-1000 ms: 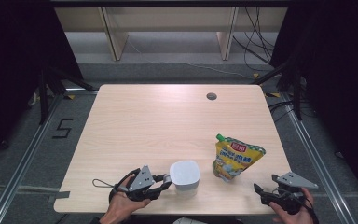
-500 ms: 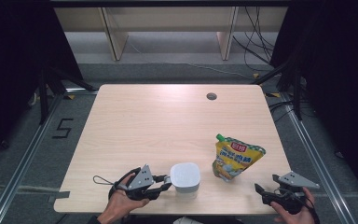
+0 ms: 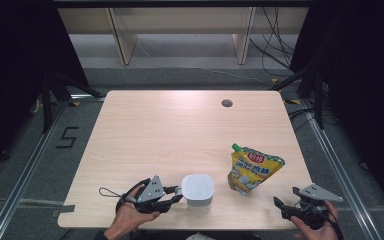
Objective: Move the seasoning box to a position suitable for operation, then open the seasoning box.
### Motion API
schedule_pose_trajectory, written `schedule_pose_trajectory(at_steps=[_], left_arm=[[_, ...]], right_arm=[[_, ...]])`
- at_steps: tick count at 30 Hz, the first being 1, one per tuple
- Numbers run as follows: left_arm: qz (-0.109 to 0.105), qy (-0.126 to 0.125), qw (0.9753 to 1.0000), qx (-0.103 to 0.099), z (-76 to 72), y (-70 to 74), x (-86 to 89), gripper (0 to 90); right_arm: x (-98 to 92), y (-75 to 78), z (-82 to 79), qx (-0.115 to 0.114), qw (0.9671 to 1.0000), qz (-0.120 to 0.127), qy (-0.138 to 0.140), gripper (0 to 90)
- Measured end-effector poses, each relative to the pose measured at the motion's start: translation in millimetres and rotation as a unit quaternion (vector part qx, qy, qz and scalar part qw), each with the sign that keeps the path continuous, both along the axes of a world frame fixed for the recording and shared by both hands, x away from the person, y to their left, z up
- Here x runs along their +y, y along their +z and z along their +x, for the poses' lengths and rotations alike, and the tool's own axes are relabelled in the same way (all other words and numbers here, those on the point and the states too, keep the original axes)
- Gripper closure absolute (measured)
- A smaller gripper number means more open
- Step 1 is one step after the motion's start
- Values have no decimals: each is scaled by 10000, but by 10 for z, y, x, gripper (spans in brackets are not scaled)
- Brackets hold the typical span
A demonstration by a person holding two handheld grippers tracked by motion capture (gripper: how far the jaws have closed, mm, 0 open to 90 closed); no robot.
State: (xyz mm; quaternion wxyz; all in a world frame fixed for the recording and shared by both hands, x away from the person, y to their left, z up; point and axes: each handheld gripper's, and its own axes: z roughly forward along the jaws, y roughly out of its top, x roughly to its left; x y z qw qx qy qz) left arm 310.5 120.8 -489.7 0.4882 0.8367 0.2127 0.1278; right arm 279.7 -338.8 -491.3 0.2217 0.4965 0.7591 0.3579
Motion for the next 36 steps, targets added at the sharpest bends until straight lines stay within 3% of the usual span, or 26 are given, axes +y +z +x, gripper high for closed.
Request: schedule_pose_trajectory(at_steps=[1, 2, 3, 4, 5, 8, 9, 10, 12, 13, 14, 16, 20, 21, 22, 23, 27, 28, 29, 30, 33, 36], left_arm=[[0, 0, 10000, 0, 0, 0, 0, 681], [40, 9, 10000, -31, -6, 4, 6, 674], [68, 33, 10000, -34, -20, 16, 17, 654], [22, 65, 10000, -10, -26, 29, 37, 617], [22, 65, 10000, -10, -26, 29, 37, 565], [32, 166, 9999, 2, -43, 104, 113, 443], [32, 166, 9999, 2, -43, 104, 113, 403], [-117, 267, 9995, 121, -51, 149, 131, 359], [-180, 330, 9992, 145, -61, 204, 140, 347], [-181, 341, 9992, 111, -66, 232, 141, 335], [-161, 398, 9991, 62, -73, 257, 138, 336], [-149, 431, 9989, 76, -76, 283, 129, 358], [-208, 359, 9990, 144, -113, 337, 106, 376], [-155, 358, 9991, 152, -141, 362, 106, 380], [-114, 324, 9993, 137, -159, 380, 106, 383], [-102, 270, 9995, 125, -164, 388, 106, 391], [-263, 228, 9992, 200, -229, 473, 82, 453], [-275, 229, 9992, 193, -240, 489, 76, 483], [-224, 169, 9995, 131, -245, 511, 73, 505], [-233, 91, 9997, 34, -250, 528, 67, 529], [-265, 40, 9996, -87, -253, 581, 55, 683], [-298, -36, 9994, -171, -243, 637, 35, 754]], right_arm=[[0, 0, 0, 0, 10000, 0, 0, 216], [31, 1, -19, 141, 9997, 159, -90, 215], [26, 3, -20, 106, 9998, 146, -59, 215], [5, 12, -12, 60, 10000, 53, 53, 216], [30, 9, -25, 138, 9997, 189, -55, 216], [16, 7, -6, 86, 9999, 124, 33, 215], [42, 10, -25, 195, 9995, 221, -113, 215], [41, 2, -7, 147, 9998, 140, -85, 215], [31, 4, 3, 70, 10000, 35, 5, 215], [48, 10, -15, 118, 9998, 158, -8, 215], [42, 7, -10, 17, 9999, 119, 21, 215], [19, 13, -4, 29, 9999, 16, 124, 215], [2, 4, 3, 61, 9997, 51, 232, 215], [52, -1, -30, 73, 9999, 137, -1, 214], [56, 8, -39, 139, 9997, 175, 11, 212], [38, 5, -17, 29, 9999, 10, 153, 210], [69, 23, -33, 55, 9998, 58, 207, 206], [108, 30, -65, 103, 9997, 219, 80, 206], [107, 26, -65, 10, 9997, 194, 136, 204], [87, 45, -59, 30, 9991, 194, 376, 197], [130, 47, -67, -40, 9984, 272, 500, 187], [196, 53, -110, 67, 9984, 406, 390, 181]])
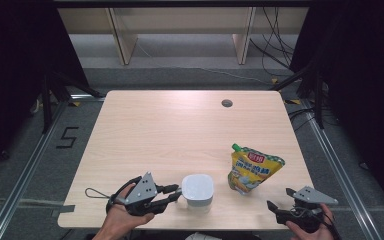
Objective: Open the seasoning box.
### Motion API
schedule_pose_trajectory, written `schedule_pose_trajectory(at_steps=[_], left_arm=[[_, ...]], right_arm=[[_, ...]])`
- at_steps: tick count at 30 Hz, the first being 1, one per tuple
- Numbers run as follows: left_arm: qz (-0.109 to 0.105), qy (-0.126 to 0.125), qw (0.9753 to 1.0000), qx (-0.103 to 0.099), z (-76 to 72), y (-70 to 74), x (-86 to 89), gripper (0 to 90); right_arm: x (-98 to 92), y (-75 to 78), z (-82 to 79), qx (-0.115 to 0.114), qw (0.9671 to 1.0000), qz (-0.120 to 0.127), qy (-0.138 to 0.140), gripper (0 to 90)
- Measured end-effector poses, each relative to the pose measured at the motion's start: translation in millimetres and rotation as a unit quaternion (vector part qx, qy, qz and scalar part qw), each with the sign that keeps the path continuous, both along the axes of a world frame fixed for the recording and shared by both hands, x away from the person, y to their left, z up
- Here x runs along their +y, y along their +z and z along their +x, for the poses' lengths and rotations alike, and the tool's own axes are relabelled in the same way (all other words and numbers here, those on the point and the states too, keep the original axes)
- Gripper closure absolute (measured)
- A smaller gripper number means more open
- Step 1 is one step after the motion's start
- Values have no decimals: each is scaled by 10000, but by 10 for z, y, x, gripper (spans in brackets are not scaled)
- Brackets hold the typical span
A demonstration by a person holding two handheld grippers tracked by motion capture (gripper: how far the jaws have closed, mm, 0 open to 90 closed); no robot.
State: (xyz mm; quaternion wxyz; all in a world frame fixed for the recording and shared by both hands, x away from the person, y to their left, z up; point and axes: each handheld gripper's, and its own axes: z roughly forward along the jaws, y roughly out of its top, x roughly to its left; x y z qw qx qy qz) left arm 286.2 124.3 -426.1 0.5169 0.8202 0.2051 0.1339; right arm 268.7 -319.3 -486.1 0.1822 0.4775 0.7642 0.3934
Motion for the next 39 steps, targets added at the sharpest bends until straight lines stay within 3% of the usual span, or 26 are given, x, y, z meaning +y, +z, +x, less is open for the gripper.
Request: schedule_pose_trajectory(at_steps=[4, 6, 8, 9, 10, 11, 12, 22, 26, 28, 32, 33, 35, 39], left_arm=[[38, 93, 9999, -20, 8, 50, -28, 813], [5, 105, 9999, 47, 31, 65, -57, 832], [65, 113, 9999, 2, 69, 71, -74, 849], [89, 186, 9998, 51, 86, 62, -92, 871], [88, 211, 9997, 99, 97, 53, -106, 875], [89, 199, 9996, 155, 109, 46, -119, 882], [100, 159, 9997, 125, 127, 41, -131, 886], [164, 157, 9995, 230, 201, -15, -188, 890], [136, 185, 9994, 250, 208, -23, -175, 889], [187, 103, 9996, 161, 223, -20, -166, 890], [110, 154, 9996, 218, 210, -31, -165, 889], [93, 178, 9995, 231, 206, -34, -164, 889], [60, 189, 9995, 230, 206, -40, -160, 889], [3, 233, 9993, 277, 198, -48, -158, 890]], right_arm=[[-2, 1, 24, -198, 9994, -145, 235, 178], [34, 6, -9, -78, 9999, -23, 131, 177], [22, -3, 18, -204, 9992, -186, 284, 177], [60, 9, -12, -108, 9997, -11, 221, 177], [43, 4, 12, -209, 9991, -115, 349, 177], [73, 9, -14, -118, 9996, -8, 254, 177], [48, 11, 11, -190, 9988, -116, 427, 179], [75, 15, 2, -284, 9984, -226, 427, 191], [91, 11, 3, -210, 9985, -100, 496, 199], [106, 20, -2, -243, 9981, -127, 545, 211], [151, 32, -18, -285, 9976, -14, 634, 255], [172, 27, -23, -391, 9974, 6, 609, 259], [199, 43, -34, -315, 9969, 31, 720, 284], [262, 57, -57, -487, 9954, 62, 827, 346]])
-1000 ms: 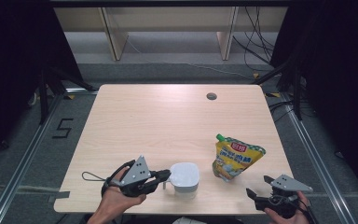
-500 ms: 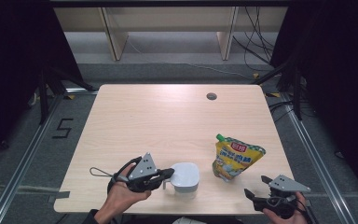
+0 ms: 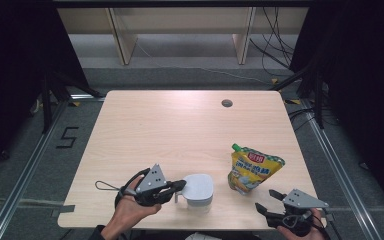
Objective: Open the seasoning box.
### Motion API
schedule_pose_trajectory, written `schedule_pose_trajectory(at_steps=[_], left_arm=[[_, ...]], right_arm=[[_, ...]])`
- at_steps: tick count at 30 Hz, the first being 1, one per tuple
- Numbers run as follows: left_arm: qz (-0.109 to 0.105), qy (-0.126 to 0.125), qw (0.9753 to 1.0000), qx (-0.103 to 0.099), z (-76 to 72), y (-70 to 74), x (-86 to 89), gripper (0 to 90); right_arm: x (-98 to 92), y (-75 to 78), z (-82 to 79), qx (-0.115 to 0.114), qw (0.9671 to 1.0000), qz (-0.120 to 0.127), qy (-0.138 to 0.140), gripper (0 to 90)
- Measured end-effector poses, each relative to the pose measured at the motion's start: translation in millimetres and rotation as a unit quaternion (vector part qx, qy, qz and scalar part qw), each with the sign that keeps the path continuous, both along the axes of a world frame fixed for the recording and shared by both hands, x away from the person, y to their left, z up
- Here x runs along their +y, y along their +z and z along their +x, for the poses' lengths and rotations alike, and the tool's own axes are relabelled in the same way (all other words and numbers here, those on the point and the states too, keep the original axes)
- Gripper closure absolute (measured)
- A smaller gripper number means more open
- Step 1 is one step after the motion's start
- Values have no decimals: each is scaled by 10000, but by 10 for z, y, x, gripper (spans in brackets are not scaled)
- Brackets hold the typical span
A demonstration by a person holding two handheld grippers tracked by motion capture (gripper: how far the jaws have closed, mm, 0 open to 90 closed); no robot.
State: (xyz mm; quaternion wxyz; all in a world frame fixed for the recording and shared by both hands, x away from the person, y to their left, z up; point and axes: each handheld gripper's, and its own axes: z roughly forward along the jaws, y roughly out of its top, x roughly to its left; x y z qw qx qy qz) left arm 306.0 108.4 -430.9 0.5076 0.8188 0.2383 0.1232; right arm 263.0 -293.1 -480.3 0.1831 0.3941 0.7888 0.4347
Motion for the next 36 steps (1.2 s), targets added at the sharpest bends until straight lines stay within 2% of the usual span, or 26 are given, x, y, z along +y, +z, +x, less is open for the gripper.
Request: schedule_pose_trajectory(at_steps=[1, 2, 4, 6, 7, 9, 10, 11, 12, 14, 15, 16, 17, 18, 20, 22, 23, 25, 26, 28, 30, 31, 35, 36], left_arm=[[15, -32, 10000, -36, 7, 1, 6, 890], [14, -37, 10000, -45, 7, -1, 9, 889], [10, -27, 10000, -51, 4, -3, 13, 889], [7, -31, 10000, -49, 5, -3, 13, 889], [3, -35, 10000, -53, 6, -4, 14, 889], [-15, -17, 10000, -37, 2, -7, 14, 890], [-14, -19, 10000, -40, 2, -7, 15, 890], [-17, -18, 10000, -37, 2, -8, 15, 890], [-20, -17, 10000, -36, 2, -8, 15, 890], [-23, -23, 10000, -34, 1, -9, 16, 890], [-63, 12, 10000, 4, -6, -13, 15, 890], [-74, 16, 10000, 4, -7, -16, 16, 890], [-63, -5, 10000, -22, -2, -15, 20, 890], [-59, -8, 10000, -31, -3, -16, 21, 890], [-90, -19, 10000, -24, -2, -21, 22, 890], [-120, -19, 9999, 13, -4, -25, 25, 890], [-129, -10, 9999, 17, -7, -27, 26, 890], [-103, -19, 9999, -35, -5, -26, 34, 890], [-93, -21, 10000, -29, -4, -26, 40, 890], [-75, 23, 10000, 35, -11, -31, 53, 890], [-44, 24, 10000, -27, -8, -35, 67, 890], [-83, 7, 10000, -12, -5, -43, 70, 890], [-103, 18, 9999, -10, -8, -48, 76, 889], [-111, 5, 9999, -14, -6, -49, 75, 889]], right_arm=[[31, 1, -16, 101, 9998, 138, 29, 357], [23, -1, 13, -58, 9998, 51, 185, 368], [59, 0, 6, -77, 9996, 136, 231, 400], [102, 10, -2, -21, 9995, 154, 269, 415], [132, 29, -31, 133, 9994, 255, 204, 431], [155, 34, -12, -7, 9990, 293, 346, 451], [185, 46, -41, 79, 9990, 345, 269, 468], [191, 42, -2, -116, 9982, 316, 487, 481], [220, 55, -32, 17, 9984, 420, 381, 489], [231, 58, 2, -219, 9976, 330, 568, 518], [244, 59, -2, -265, 9975, 357, 546, 530], [252, 65, -8, -212, 9976, 350, 553, 538], [277, 76, -32, -16, 9978, 440, 496, 549], [276, 77, -10, -126, 9973, 423, 588, 562], [303, 97, -34, -35, 9971, 531, 547, 583], [313, 101, 12, -352, 9954, 492, 737, 612], [326, 113, -2, -351, 9958, 520, 659, 623], [354, 127, -3, -300, 9955, 498, 745, 655], [377, 123, 12, -323, 9944, 501, 877, 667], [408, 139, 2, -349, 9949, 411, 848, 682], [456, 145, -9, -285, 9946, 493, 868, 711], [461, 148, 23, -517, 9931, 382, 981, 728], [545, 192, 32, -576, 9917, 441, 1064, 804], [570, 190, 45, -609, 9900, 498, 1167, 821]])
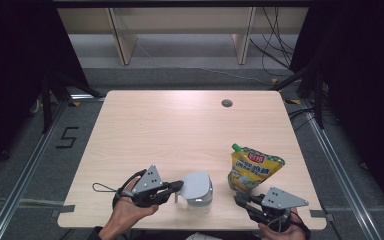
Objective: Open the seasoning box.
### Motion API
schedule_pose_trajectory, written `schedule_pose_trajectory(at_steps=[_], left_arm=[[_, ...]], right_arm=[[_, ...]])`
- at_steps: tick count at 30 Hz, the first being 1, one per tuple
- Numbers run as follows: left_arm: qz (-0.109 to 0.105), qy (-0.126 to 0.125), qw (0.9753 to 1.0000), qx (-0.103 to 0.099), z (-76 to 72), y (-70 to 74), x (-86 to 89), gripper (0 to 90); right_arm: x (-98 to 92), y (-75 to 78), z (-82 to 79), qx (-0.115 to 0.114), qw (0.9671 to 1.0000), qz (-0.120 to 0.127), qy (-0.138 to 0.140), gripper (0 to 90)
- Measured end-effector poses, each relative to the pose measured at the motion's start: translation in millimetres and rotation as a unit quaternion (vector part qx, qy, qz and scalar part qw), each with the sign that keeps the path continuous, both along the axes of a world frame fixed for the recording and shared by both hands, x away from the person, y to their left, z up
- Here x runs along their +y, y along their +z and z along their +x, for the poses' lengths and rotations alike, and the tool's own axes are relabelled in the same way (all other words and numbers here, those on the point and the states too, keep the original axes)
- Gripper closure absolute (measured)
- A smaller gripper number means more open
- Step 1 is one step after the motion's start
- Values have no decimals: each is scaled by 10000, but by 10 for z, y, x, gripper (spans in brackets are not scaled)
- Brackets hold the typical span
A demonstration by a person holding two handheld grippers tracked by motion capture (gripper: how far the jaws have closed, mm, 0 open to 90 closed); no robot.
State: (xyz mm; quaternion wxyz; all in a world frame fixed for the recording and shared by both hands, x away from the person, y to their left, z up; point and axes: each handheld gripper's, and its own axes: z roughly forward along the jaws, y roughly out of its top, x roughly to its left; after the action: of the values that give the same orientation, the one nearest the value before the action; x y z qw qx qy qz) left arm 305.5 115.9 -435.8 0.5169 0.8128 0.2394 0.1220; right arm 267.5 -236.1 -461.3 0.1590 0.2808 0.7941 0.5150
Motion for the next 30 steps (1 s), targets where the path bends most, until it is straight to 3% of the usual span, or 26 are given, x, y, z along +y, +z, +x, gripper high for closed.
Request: schedule_pose_trajectory(at_steps=[3, 6, 9, 16, 17, 18, 22, 24, 27, 29, 30], left_arm=[[26, 1, 10000, 3, 0, 4, 2, 889], [6, 30, 10000, 41, -3, 2, 1, 889], [3, 30, 10000, 41, -4, 2, 1, 889], [-8, 28, 10000, 49, -5, 0, 2, 889], [-6, 27, 10000, 47, -5, 0, 3, 889], [-8, 25, 10000, 48, -5, 0, 4, 889], [39, -32, 10000, -15, 8, 1, 16, 888], [39, -16, 10000, -3, 3, 0, 16, 888], [-2, -40, 10000, 26, 9, -6, 19, 888], [17, 11, 10000, 49, 4, -9, 30, 886], [50, -50, 10000, -25, 18, -12, 47, 882]], right_arm=[[78, 23, 20, -61, 9999, -66, 80, 859], [167, 38, 46, -37, 9998, 50, 205, 893], [251, 68, 86, -160, 9995, -28, 280, 900], [451, 127, 146, -114, 9986, 42, 511, 900], [490, 129, 130, -59, 9990, 87, 432, 900], [503, 133, 155, -170, 9987, 21, 488, 900], [556, 144, 155, -128, 9987, 42, 489, 900], [556, 164, 172, -254, 9979, -18, 588, 900], [582, 180, 154, -193, 9982, 0, 571, 900], [598, 193, 163, -337, 9977, -25, 581, 900], [608, 206, 158, -236, 9977, -14, 636, 900]])
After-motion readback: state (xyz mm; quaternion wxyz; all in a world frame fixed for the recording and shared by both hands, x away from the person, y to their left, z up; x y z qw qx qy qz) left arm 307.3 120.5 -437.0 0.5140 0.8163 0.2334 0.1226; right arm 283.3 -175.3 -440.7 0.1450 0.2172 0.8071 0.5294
